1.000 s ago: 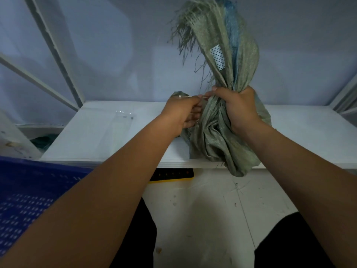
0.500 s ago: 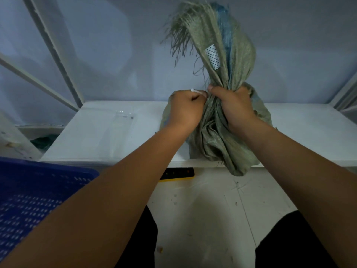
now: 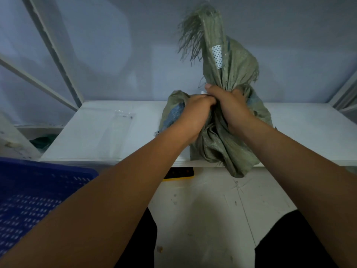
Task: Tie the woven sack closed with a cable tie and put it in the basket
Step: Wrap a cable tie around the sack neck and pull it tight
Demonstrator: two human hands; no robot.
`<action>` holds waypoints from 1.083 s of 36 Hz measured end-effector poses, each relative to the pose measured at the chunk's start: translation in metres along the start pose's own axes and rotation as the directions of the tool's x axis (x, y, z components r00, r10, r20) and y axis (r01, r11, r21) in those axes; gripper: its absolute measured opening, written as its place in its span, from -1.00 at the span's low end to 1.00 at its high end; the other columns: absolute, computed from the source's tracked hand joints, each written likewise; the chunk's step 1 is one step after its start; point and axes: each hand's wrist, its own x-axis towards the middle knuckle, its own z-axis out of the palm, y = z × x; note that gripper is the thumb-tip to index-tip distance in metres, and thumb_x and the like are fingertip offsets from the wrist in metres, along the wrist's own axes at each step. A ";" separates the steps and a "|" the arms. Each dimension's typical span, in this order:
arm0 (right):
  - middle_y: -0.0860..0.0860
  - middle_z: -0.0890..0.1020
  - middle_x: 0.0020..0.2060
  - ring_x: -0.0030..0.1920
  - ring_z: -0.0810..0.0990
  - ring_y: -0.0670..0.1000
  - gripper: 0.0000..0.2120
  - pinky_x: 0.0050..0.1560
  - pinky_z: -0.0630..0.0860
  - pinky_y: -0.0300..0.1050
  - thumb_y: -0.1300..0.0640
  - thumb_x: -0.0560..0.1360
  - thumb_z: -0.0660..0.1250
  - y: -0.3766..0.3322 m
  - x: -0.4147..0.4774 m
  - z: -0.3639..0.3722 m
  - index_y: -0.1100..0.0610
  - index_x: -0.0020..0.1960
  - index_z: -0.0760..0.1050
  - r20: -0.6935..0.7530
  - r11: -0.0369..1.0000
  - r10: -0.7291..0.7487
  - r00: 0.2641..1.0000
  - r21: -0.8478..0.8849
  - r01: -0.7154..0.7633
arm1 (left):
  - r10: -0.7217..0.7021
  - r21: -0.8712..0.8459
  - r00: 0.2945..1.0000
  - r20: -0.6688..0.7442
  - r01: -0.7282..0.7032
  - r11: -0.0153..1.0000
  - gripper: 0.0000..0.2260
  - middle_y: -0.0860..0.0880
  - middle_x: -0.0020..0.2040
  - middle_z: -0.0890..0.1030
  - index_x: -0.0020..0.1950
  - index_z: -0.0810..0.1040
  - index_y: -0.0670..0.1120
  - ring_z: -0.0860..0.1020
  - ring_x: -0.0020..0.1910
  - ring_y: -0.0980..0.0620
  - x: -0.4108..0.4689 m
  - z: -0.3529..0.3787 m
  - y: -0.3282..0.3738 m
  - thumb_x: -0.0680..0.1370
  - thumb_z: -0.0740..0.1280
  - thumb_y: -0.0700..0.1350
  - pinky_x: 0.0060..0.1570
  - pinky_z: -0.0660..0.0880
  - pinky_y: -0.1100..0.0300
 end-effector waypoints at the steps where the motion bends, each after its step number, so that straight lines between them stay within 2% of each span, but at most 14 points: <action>1: 0.16 0.72 0.02 0.01 0.75 0.07 -0.56 0.13 0.66 0.12 0.04 0.39 0.55 -0.001 0.000 0.001 0.25 0.16 0.57 0.015 1.000 0.005 1.000 -0.004 -0.005 | -0.023 -0.023 0.999 0.024 0.023 0.999 -0.70 -0.23 0.07 0.67 0.19 0.59 -0.25 0.67 0.05 -0.11 0.000 0.001 -0.001 0.55 0.18 -0.21 0.11 0.59 0.02; 3: 0.16 0.72 0.06 0.02 0.75 0.06 -0.32 0.14 0.65 0.09 -0.09 0.30 0.57 -0.002 0.000 0.003 0.28 0.26 0.54 0.043 1.000 0.021 0.999 -0.017 -0.020 | -0.036 -0.037 0.998 0.056 0.038 0.999 -0.67 -0.20 0.11 0.67 0.22 0.58 -0.22 0.66 0.09 -0.08 0.002 0.001 -0.004 0.53 0.20 -0.16 0.17 0.56 0.01; 5: 0.15 0.71 0.08 0.04 0.74 0.04 -0.20 0.17 0.63 0.05 -0.19 0.23 0.58 -0.006 0.000 0.003 0.26 0.30 0.51 0.070 0.998 0.046 0.997 -0.044 -0.043 | -0.009 -0.001 0.998 0.061 0.009 1.000 -0.70 -0.19 0.09 0.67 0.22 0.58 -0.21 0.66 0.07 -0.07 0.003 0.000 -0.005 0.55 0.21 -0.17 0.15 0.57 0.03; 8: 0.13 0.72 0.08 0.06 0.74 0.03 -0.22 0.22 0.61 0.05 -0.19 0.24 0.59 -0.009 0.000 0.000 0.25 0.28 0.53 0.104 0.997 0.052 0.993 -0.060 -0.046 | 0.022 0.066 0.998 0.066 -0.027 0.997 -0.75 -0.18 0.06 0.68 0.23 0.56 -0.22 0.68 0.03 -0.03 0.003 -0.002 -0.005 0.60 0.21 -0.21 0.02 0.61 0.14; 11: 0.10 0.73 0.09 0.08 0.73 0.01 -0.33 0.27 0.58 0.04 -0.15 0.35 0.56 -0.012 -0.001 -0.002 0.22 0.31 0.54 0.138 0.997 0.055 0.989 -0.064 -0.047 | 0.027 0.093 0.997 0.070 -0.033 0.995 -0.74 -0.18 0.08 0.67 0.25 0.54 -0.22 0.67 0.04 -0.03 0.003 -0.002 -0.006 0.62 0.22 -0.16 0.06 0.61 0.11; 17: 0.00 0.69 0.21 0.19 0.67 -0.08 -0.18 0.35 0.51 -0.02 -0.24 0.29 0.55 -0.018 -0.009 0.001 0.12 0.43 0.47 0.201 0.998 0.055 0.978 -0.034 -0.050 | 0.025 0.119 0.999 0.032 -0.029 0.992 -0.71 -0.14 0.06 0.68 0.23 0.56 -0.19 0.69 -0.02 0.01 0.003 0.001 -0.004 0.64 0.22 -0.04 -0.02 0.63 0.17; 19: -0.02 0.65 0.27 0.25 0.64 -0.07 -0.24 0.38 0.49 0.00 -0.17 0.40 0.51 -0.016 -0.011 0.002 0.10 0.50 0.39 0.179 1.000 0.008 0.984 0.016 -0.011 | 0.046 0.114 0.999 -0.014 -0.045 0.993 -0.76 -0.15 -0.02 0.70 0.11 0.60 -0.21 0.70 -0.07 -0.03 0.004 0.000 -0.004 0.64 0.25 -0.06 -0.07 0.64 0.14; 22: 0.02 0.62 0.30 0.28 0.61 -0.01 -0.36 0.40 0.48 0.06 -0.07 0.51 0.42 -0.020 -0.011 0.001 0.06 0.52 0.33 0.133 0.997 -0.069 0.989 0.053 0.062 | 0.070 0.073 0.993 -0.092 -0.064 0.995 -0.72 -0.22 -0.06 0.70 0.02 0.64 -0.30 0.69 -0.05 -0.16 0.008 -0.005 0.001 0.61 0.30 -0.08 0.06 0.61 -0.07; 25: 0.00 0.64 0.23 0.26 0.62 -0.01 -0.55 0.39 0.49 0.06 0.01 0.57 0.34 -0.023 -0.010 -0.001 0.02 0.43 0.40 0.105 0.982 -0.170 0.980 -0.060 0.177 | 0.052 0.078 0.988 -0.148 -0.040 0.996 -0.72 -0.21 -0.04 0.71 0.05 0.65 -0.28 0.68 -0.04 -0.17 0.016 -0.012 0.007 0.60 0.31 -0.07 0.10 0.59 -0.11; 29: -0.02 0.56 0.22 0.22 0.55 -0.14 -0.56 0.29 0.45 -0.27 0.18 0.63 0.29 -0.016 -0.010 0.001 0.08 0.48 0.32 0.038 0.883 -0.355 0.934 -0.313 0.348 | 0.013 0.025 0.980 -0.199 -0.008 1.000 -0.71 -0.19 0.02 0.69 0.19 0.60 -0.26 0.68 -0.02 -0.16 0.026 -0.023 0.011 0.60 0.31 -0.08 0.08 0.61 -0.06; 32: 0.01 0.56 0.17 0.06 0.53 -0.32 -0.57 0.11 0.46 -0.39 0.34 0.57 0.26 -0.013 -0.006 -0.003 0.19 0.42 0.35 -0.003 0.775 -0.512 0.859 -0.432 0.461 | -0.024 0.018 0.972 -0.234 0.029 0.999 -0.66 -0.17 0.05 0.67 0.27 0.54 -0.23 0.66 -0.01 -0.14 0.031 -0.030 0.010 0.59 0.31 -0.05 0.09 0.60 -0.05; 33: 0.02 0.56 0.18 0.08 0.54 -0.29 -0.55 0.11 0.46 -0.41 0.37 0.56 0.24 -0.011 -0.004 0.000 0.20 0.43 0.35 -0.011 0.760 -0.533 0.846 -0.446 0.474 | -0.033 0.015 0.969 -0.245 0.038 0.999 -0.67 -0.16 0.03 0.68 0.24 0.56 -0.22 0.66 -0.02 -0.14 0.032 -0.035 0.007 0.59 0.30 -0.04 0.09 0.60 -0.05; 36: 0.05 0.51 0.32 0.29 0.49 -0.13 -0.44 0.27 0.49 -0.26 0.44 0.53 0.17 -0.017 -0.008 -0.003 0.20 0.52 0.27 -0.045 0.713 -0.616 0.786 -0.457 0.532 | -0.054 0.018 0.967 -0.249 0.060 0.998 -0.81 -0.15 -0.01 0.68 0.07 0.58 -0.13 0.66 -0.03 -0.14 0.033 -0.036 0.005 0.59 0.28 -0.05 0.09 0.60 -0.08; 39: 0.07 0.38 0.46 0.39 0.47 -0.06 -0.33 0.21 0.58 0.02 0.48 0.51 0.13 -0.022 -0.009 -0.005 0.20 0.59 0.14 -0.035 0.673 -0.678 0.734 -0.432 0.600 | -0.069 -0.004 0.963 -0.259 0.071 0.997 -0.78 -0.18 0.06 0.65 0.17 0.56 -0.17 0.63 0.03 -0.16 0.035 -0.034 0.007 0.61 0.25 -0.10 0.13 0.57 -0.09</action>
